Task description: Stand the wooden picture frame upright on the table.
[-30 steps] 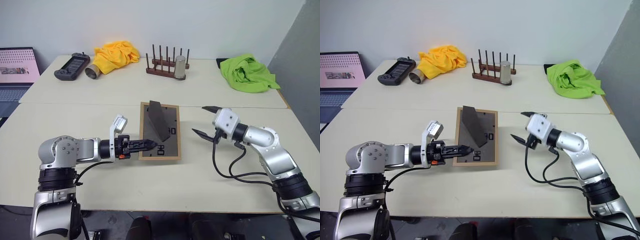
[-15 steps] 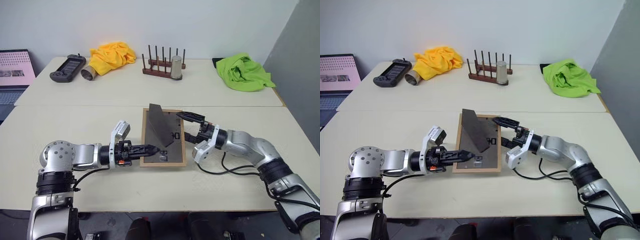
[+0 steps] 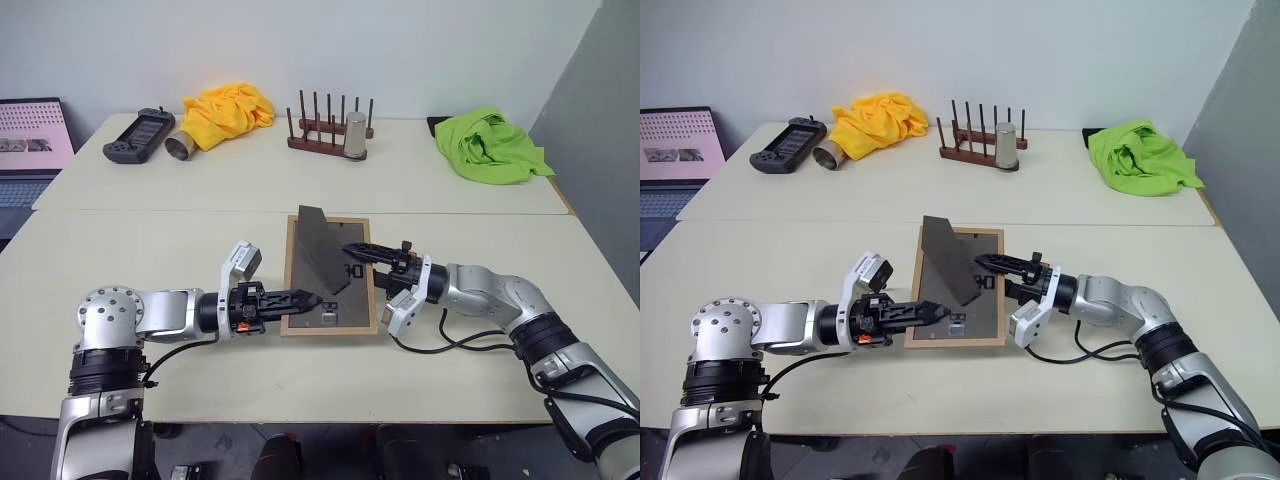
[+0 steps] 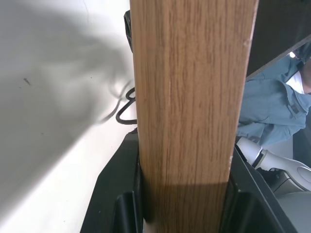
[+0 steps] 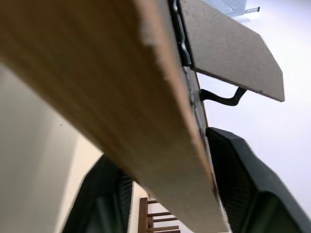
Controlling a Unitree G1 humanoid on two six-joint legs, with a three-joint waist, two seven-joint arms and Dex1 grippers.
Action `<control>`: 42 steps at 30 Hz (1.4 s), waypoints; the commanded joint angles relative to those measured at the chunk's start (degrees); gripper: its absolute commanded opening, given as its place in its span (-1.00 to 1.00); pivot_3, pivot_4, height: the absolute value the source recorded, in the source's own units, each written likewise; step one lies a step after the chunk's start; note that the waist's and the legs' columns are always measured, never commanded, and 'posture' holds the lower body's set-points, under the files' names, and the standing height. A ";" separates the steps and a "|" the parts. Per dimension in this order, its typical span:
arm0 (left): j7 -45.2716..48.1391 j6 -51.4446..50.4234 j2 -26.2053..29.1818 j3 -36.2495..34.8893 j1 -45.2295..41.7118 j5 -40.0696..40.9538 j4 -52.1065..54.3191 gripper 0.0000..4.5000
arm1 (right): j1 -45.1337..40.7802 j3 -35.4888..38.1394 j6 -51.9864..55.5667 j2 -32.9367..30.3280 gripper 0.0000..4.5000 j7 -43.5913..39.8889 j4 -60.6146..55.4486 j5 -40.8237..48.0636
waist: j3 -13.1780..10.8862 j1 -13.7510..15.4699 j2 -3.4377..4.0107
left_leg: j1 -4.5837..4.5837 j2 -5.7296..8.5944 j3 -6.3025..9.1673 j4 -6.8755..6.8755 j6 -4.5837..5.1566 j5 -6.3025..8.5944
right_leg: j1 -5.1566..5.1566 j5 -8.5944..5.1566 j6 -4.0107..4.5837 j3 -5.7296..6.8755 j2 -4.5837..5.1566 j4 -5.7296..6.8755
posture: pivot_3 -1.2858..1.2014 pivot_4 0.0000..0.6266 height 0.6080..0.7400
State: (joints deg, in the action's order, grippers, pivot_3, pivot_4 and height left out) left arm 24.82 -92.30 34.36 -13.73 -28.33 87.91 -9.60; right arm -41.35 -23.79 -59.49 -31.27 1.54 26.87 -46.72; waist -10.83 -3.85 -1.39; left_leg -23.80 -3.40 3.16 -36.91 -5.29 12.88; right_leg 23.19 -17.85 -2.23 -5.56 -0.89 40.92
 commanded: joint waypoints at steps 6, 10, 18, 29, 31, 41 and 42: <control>-2.01 5.35 2.09 -3.93 -0.90 -0.82 0.36 0.24 | -0.51 1.73 -1.69 -0.75 -0.40 -1.33 -0.42 5.80 | 0.00 0.02 0.00 | 0.00 0.00 0.00 0.00 0.00 0.00 | 0.00 0.00 0.00 0.00 0.00 0.00 | 0.03 -0.52 1.00; -0.42 10.14 6.33 -7.77 -3.70 -4.19 -1.56 0.64 | 0.64 0.69 0.43 -0.62 -0.41 -10.55 2.24 18.21 | 0.00 -0.10 -0.01 | 0.00 -0.01 0.02 0.00 0.02 0.01 | 0.00 0.00 0.00 0.03 -0.01 0.00 | 0.03 -0.52 1.00; 3.49 34.61 15.98 3.21 6.30 -34.22 23.12 1.00 | 1.96 1.47 34.52 6.48 -0.41 -45.77 -5.62 57.72 | -0.12 -0.72 0.03 | 0.05 -0.08 -0.03 0.09 -0.05 -0.02 | -0.08 0.01 0.02 -0.02 0.00 -0.06 | 0.03 -0.52 1.00; 3.10 46.70 12.52 2.32 11.20 -46.73 31.82 1.00 | -5.37 7.77 77.18 12.87 -0.41 -60.12 -3.87 74.00 | -0.12 0.64 0.02 | -0.02 -0.09 -0.04 0.04 0.18 0.10 | 0.01 0.01 0.02 0.05 -0.05 -0.08 | 0.03 -0.52 1.00; 3.63 46.70 12.70 1.99 11.84 -47.32 32.02 1.00 | -5.84 7.77 77.20 14.03 -0.41 -60.36 -1.06 72.15 | -0.12 0.60 0.02 | -0.04 -0.09 -0.05 0.06 0.18 0.11 | 0.01 0.00 0.02 0.05 -0.06 -0.12 | 0.03 -0.52 1.00; 3.98 45.40 11.98 0.63 12.06 -47.30 31.53 1.00 | -6.32 10.79 80.46 18.44 -0.41 -58.39 3.78 68.16 | -0.11 0.49 0.00 | -0.03 -0.10 -0.07 0.06 0.19 0.11 | 0.05 0.01 0.01 0.04 -0.08 -0.07 | 0.03 -0.52 1.00; 4.01 45.40 11.90 0.71 11.99 -47.43 31.44 1.00 | -6.32 11.40 80.80 18.87 -0.41 -57.92 3.80 67.98 | -0.11 0.44 0.00 | -0.02 -0.11 -0.07 0.06 0.19 0.11 | 0.05 0.01 0.01 0.04 -0.08 -0.07 | 0.03 -0.52 1.00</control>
State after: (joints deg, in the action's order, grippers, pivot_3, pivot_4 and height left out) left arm 28.39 -47.18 46.21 -11.69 -15.90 40.99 20.52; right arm -46.81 -13.86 20.30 -13.31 -57.67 30.51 21.50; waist -10.94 -3.42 -1.39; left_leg -23.82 -3.51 3.10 -36.85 -5.10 12.99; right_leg 23.23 -17.84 -2.22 -5.51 -0.98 40.85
